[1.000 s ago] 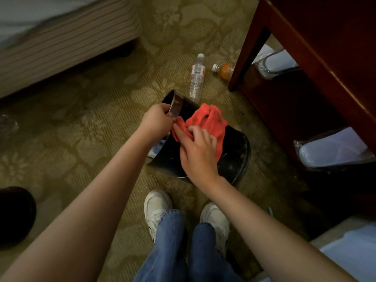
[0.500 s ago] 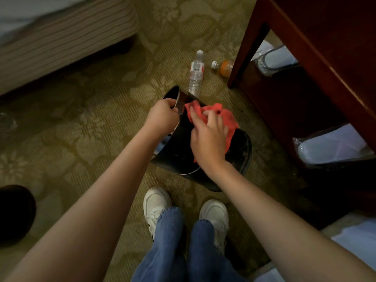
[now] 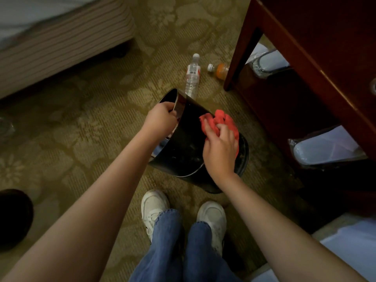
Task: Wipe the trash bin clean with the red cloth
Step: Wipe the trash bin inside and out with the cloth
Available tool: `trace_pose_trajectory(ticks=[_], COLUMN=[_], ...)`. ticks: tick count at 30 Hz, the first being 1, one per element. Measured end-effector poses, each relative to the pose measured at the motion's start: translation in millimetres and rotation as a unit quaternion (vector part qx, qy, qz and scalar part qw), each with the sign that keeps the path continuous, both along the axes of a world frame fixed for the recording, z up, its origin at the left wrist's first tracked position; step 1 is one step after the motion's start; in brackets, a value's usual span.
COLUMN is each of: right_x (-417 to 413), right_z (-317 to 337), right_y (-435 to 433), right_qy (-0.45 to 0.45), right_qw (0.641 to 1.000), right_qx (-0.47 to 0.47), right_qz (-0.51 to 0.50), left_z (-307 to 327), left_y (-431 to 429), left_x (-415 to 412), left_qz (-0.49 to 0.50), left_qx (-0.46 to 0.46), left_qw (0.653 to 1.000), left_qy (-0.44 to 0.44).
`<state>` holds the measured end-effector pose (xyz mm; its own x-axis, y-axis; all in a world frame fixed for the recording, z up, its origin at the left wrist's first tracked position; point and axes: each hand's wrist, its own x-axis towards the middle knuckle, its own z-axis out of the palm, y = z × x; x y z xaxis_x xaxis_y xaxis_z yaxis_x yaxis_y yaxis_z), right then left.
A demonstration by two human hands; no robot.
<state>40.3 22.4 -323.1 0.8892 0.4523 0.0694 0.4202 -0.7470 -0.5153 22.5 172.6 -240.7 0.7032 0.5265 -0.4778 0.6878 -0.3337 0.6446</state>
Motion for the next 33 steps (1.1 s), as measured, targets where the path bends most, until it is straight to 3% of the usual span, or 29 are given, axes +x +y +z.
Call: trace_pose_trajectory(ticks=[4, 7, 11, 17, 20, 24, 29, 33], right_x=[7, -8, -13, 14, 19, 1, 1, 38], right_z=[7, 20, 17, 9, 20, 37, 30, 29], right_y=[8, 27, 27, 9, 24, 54, 44, 43], right_qy=[0.023, -0.002, -0.014, 0.07, 0.087, 0.031, -0.01, 0.077], right_qw=[1.0, 0.998, 0.997, 0.996, 0.995, 0.997, 0.997, 0.997], right_qx=[-0.004, 0.054, 0.058, -0.029, -0.002, 0.069, 0.061, 0.008], right_qz=[-0.018, 0.02, 0.053, -0.053, -0.04, 0.03, 0.045, -0.007], left_z=[1, 3, 2, 0, -1, 0, 3, 5], left_y=[-2, -4, -3, 0, 1, -1, -2, -1], left_x=[3, 6, 4, 1, 2, 5, 3, 2], left_qz=[-0.007, 0.001, 0.008, 0.004, -0.003, -0.015, -0.027, -0.06], left_qx=[0.019, 0.024, 0.019, 0.0, 0.006, -0.003, -0.035, -0.093], left_qw=[1.0, 1.0, 1.0, 1.0, 1.0, 1.0, 0.998, 0.994], left_qy=[-0.003, -0.003, -0.005, -0.014, -0.008, -0.015, -0.035, -0.025])
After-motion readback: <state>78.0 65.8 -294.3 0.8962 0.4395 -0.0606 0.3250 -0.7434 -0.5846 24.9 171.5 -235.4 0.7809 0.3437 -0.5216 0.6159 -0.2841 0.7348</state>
